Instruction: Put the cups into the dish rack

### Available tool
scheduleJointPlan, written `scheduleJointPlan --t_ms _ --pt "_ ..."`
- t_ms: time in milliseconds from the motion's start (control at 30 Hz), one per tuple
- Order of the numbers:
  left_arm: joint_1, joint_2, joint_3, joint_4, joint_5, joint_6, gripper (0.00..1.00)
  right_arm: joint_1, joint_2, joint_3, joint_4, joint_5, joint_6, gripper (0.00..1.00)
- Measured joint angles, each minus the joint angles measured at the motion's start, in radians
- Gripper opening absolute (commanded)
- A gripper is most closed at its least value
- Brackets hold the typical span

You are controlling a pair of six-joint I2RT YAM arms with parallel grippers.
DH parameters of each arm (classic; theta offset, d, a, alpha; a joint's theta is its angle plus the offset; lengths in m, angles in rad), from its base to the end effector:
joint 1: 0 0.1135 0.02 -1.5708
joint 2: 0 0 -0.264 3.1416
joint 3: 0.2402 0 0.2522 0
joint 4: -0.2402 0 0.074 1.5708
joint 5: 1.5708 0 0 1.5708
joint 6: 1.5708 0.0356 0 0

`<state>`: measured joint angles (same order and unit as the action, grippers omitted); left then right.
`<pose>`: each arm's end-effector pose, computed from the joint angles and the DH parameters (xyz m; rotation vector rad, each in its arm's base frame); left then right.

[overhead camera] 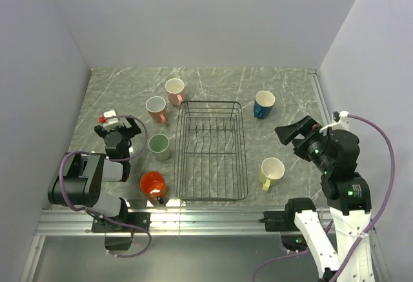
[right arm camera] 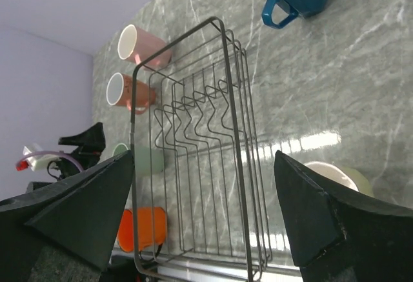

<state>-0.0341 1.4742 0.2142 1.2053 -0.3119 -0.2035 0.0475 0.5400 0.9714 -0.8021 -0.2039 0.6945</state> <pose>0.2345 0.0029 0.1555 -0.3740 1.5796 0.0705 0.0920 0.0116 0.3667 0.5009 1.9326 0.6839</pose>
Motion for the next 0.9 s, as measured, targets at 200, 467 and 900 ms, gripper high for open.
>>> scheduleJointPlan --t_ms 200,467,900 --pt "0.000 0.000 0.000 0.000 0.000 0.000 0.99 0.000 0.032 0.132 -0.062 0.027 -0.032 0.95" --pt "0.000 0.000 0.000 0.001 0.000 0.000 0.99 0.000 0.191 0.195 -0.121 -0.105 -0.063 0.95" --pt "0.030 -0.093 0.381 -0.643 0.035 -0.083 0.99 0.001 0.391 0.276 -0.175 -0.109 -0.109 0.97"
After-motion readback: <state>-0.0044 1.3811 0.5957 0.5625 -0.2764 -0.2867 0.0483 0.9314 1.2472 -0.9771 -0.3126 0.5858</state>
